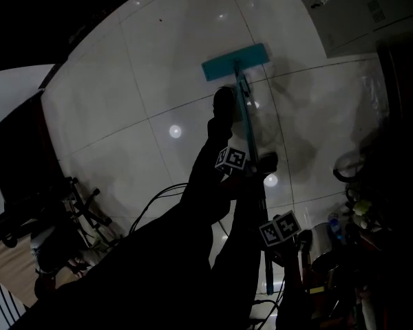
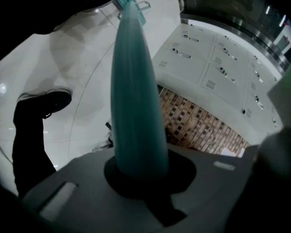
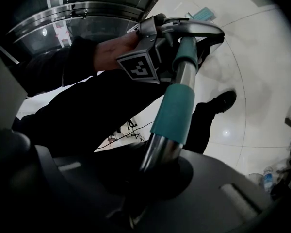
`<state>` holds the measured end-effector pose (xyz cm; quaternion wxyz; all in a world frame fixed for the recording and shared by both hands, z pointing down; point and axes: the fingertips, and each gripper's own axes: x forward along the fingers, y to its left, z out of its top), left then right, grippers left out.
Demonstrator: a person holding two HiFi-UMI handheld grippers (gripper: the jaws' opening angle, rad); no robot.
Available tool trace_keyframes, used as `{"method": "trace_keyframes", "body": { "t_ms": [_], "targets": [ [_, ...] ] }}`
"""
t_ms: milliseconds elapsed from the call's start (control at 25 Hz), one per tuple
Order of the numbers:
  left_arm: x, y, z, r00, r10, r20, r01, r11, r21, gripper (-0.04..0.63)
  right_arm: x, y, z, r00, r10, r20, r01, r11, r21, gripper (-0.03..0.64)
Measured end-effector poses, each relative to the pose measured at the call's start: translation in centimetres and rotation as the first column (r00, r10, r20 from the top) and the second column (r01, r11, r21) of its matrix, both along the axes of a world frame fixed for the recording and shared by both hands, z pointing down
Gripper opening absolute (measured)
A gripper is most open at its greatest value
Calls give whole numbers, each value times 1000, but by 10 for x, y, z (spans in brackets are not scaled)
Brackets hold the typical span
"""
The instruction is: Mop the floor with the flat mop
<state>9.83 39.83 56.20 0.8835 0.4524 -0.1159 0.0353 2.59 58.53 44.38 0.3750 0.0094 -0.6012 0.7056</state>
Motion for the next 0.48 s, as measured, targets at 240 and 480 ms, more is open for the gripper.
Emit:
{"method": "trace_keyframes", "body": {
  "t_ms": [240,480],
  "targets": [
    [4,6,6,1000,-1,-2,1,1000,-19,25,4,4,4,1000,5,4,-5,1000,-20,35],
    [-9,-23,11,1000,-16,3,17,1000,-25,25,-6,-26,5,1000,0,9,0,999,-33,35]
  ]
}}
